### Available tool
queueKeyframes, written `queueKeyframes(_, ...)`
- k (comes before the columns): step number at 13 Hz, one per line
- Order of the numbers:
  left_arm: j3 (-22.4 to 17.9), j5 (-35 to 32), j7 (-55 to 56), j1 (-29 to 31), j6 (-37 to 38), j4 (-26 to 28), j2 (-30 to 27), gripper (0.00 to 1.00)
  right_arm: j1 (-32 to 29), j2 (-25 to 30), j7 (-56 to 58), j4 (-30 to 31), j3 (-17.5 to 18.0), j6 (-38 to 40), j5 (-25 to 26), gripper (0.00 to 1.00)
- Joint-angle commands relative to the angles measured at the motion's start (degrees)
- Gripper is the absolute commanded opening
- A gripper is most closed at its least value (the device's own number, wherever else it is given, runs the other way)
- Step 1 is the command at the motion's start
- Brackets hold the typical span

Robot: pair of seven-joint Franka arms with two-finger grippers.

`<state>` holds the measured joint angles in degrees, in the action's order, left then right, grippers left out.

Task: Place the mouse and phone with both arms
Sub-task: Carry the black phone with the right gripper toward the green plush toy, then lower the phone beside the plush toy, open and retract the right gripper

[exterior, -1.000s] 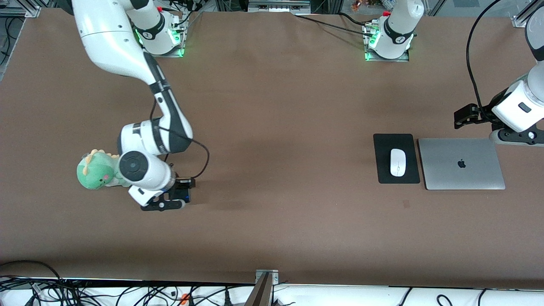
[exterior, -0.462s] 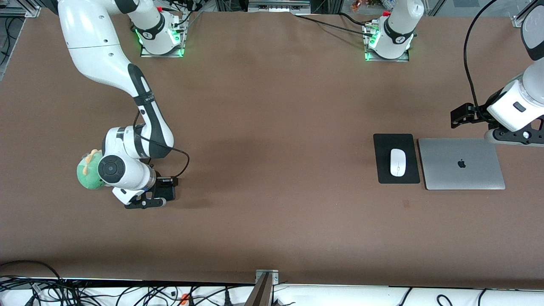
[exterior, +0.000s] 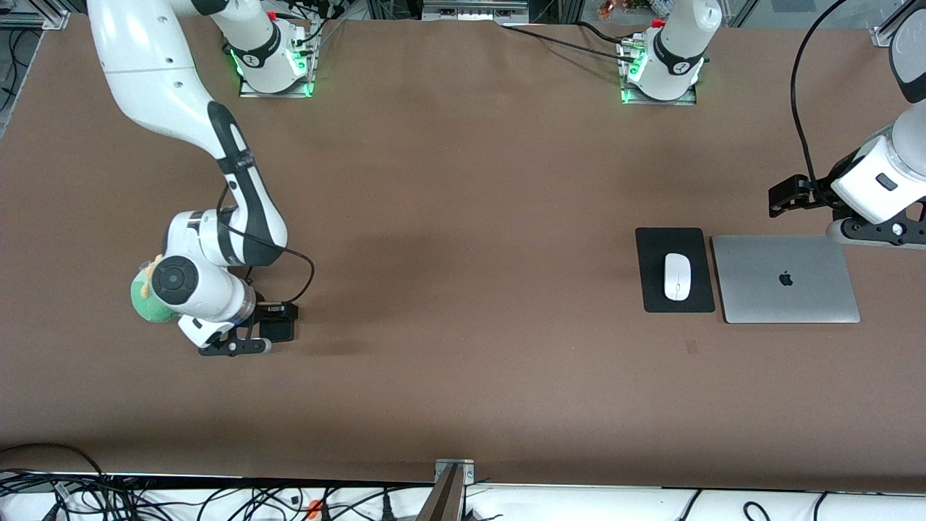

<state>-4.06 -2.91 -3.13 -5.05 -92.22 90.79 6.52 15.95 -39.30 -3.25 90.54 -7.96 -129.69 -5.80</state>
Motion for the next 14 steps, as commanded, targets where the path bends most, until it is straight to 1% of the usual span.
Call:
queueKeyframes(1, 0.11, 0.97, 0.4, -0.31, 1.34, -0.96, -0.19, 1.0, -0.57, 8.61, -3.5, 1.84, 1.1, 5.13, -0.62, 1.0)
queueKeyframes(3, 0.11, 0.97, 0.4, -0.31, 0.99, -1.14, 0.07, 1.0, -0.31, 14.23, -4.48, 1.84, 1.1, 10.4, -0.53, 1.0)
queueKeyframes(7, 0.11, 0.62, 0.31, -0.31, 1.25, -1.22, 0.07, 1.0, -0.4, 26.71, -3.69, 1.66, 0.75, 23.84, 0.17, 1.0)
queueKeyframes(9, 0.11, 0.62, 0.14, -0.31, 0.9, -1.14, 0.16, 1.0, -0.49, 31.9, -3.6, 1.66, -0.73, 30.7, 0.44, 1.0)
queueKeyframes(10, 0.11, 0.88, 0.05, -0.31, 0.73, -1.14, 0.25, 1.0, -0.49, 34.01, -2.91, 1.75, -1.09, 32.82, 0.52, 1.0)
queueKeyframes(12, 0.11, 1.06, -0.21, -0.22, 0.98, -1.05, 0.08, 1.0, -0.49, 36.39, -2.38, 1.75, -1.79, 35.29, 0.79, 1.0)
queueKeyframes(14, 0.11, 1.06, -0.3, -0.14, 1.16, -0.96, -0.1, 1.0, -0.49, 36.67, -1.76, 1.75, -1.8, 36.26, 1.92, 1.0)
